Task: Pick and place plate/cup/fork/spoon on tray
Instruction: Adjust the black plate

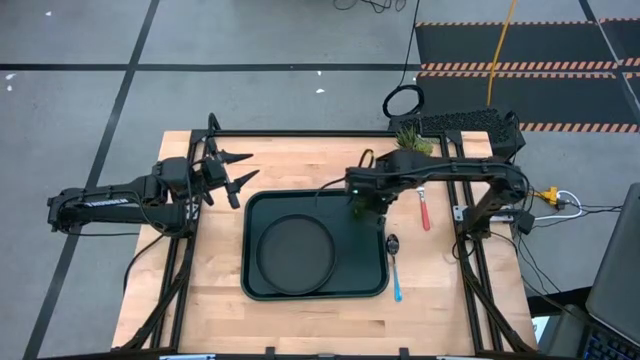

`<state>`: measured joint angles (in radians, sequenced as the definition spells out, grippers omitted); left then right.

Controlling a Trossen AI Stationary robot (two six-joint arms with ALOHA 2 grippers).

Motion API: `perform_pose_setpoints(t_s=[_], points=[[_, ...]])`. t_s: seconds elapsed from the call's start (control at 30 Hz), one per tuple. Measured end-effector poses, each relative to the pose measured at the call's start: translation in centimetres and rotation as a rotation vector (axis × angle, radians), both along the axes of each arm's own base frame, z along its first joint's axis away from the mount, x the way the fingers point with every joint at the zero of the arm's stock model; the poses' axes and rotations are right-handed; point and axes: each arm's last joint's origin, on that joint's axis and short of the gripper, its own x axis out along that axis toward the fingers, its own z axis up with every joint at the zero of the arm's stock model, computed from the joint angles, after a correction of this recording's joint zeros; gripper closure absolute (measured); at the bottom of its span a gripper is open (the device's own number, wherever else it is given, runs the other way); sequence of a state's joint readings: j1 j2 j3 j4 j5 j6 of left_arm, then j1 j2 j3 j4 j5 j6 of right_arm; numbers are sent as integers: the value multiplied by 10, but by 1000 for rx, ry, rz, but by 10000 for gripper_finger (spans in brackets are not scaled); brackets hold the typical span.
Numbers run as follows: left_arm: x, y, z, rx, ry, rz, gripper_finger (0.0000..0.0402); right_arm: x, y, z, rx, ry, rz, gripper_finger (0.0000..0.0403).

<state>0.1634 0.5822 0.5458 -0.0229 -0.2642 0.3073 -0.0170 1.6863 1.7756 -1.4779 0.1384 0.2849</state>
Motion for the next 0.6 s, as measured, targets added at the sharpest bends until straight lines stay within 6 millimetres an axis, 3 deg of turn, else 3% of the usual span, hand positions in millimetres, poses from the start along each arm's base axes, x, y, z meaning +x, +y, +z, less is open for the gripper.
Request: perform_pose_setpoints(t_s=[0.13,0.33,0.6], points=[[0,0,0,-2,1,0,192,-22,2,14,-86,7,-154,302],[0,0,-1,-37,-3,13,192,-49,-1,19,-65,-105,-573,302],[-6,0,-2,-291,182,80,192,-92,20,-33,-88,27,-717,302]])
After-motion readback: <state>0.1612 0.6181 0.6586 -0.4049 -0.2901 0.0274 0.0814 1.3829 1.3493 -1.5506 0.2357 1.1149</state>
